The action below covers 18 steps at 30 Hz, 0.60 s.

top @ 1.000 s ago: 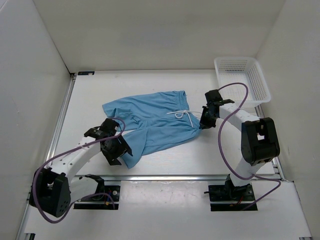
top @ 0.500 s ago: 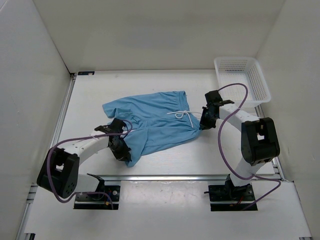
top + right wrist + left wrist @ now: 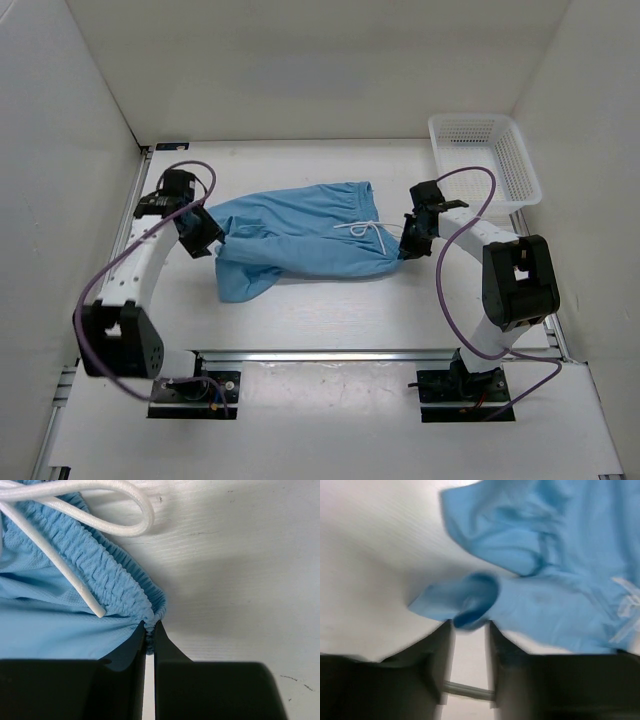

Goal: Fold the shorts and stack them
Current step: Fold the shorts

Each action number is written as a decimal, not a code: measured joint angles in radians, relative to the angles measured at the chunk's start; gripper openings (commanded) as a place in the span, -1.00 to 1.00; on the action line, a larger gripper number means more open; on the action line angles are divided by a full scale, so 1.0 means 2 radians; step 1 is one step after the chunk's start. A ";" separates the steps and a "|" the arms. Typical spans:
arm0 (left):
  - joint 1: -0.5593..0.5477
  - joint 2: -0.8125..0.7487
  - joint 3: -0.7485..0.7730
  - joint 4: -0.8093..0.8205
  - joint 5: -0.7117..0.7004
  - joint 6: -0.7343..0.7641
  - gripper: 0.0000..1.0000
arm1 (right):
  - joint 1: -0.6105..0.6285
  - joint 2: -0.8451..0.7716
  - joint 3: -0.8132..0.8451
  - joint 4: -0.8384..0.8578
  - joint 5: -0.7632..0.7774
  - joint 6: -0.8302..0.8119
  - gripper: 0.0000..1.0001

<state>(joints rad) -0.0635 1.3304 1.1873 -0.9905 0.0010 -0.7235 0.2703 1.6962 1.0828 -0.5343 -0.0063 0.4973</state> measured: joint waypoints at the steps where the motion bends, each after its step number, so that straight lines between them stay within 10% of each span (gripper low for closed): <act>1: 0.008 0.023 -0.001 0.001 -0.001 0.006 0.32 | 0.000 0.000 0.000 0.000 0.001 0.000 -1.00; 3: 0.014 0.059 -0.014 0.002 0.001 0.015 0.72 | 0.000 0.000 0.000 0.000 0.002 0.000 -1.00; 5: 0.014 0.068 -0.030 -0.002 0.002 0.020 0.69 | 0.000 0.000 0.000 0.001 0.002 0.000 -1.00; 8: 0.013 0.047 -0.034 -0.015 -0.002 0.017 -0.33 | 0.000 0.000 -0.001 0.002 0.002 0.000 -1.00; 10: 0.010 0.016 -0.035 -0.015 -0.006 0.018 -0.52 | 0.000 0.000 -0.001 0.002 0.002 0.000 -1.00; 15: -0.015 -0.020 -0.060 0.004 0.000 0.011 0.42 | 0.000 0.000 -0.001 0.004 0.001 0.000 -1.00; 18: -0.027 0.040 -0.076 0.025 0.006 0.007 0.43 | 0.000 0.000 -0.001 0.004 0.001 0.000 -1.00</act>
<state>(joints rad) -0.1173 1.4109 1.0359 -0.9401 0.0128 -0.7090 0.2695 1.6962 1.0817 -0.5266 -0.0040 0.4969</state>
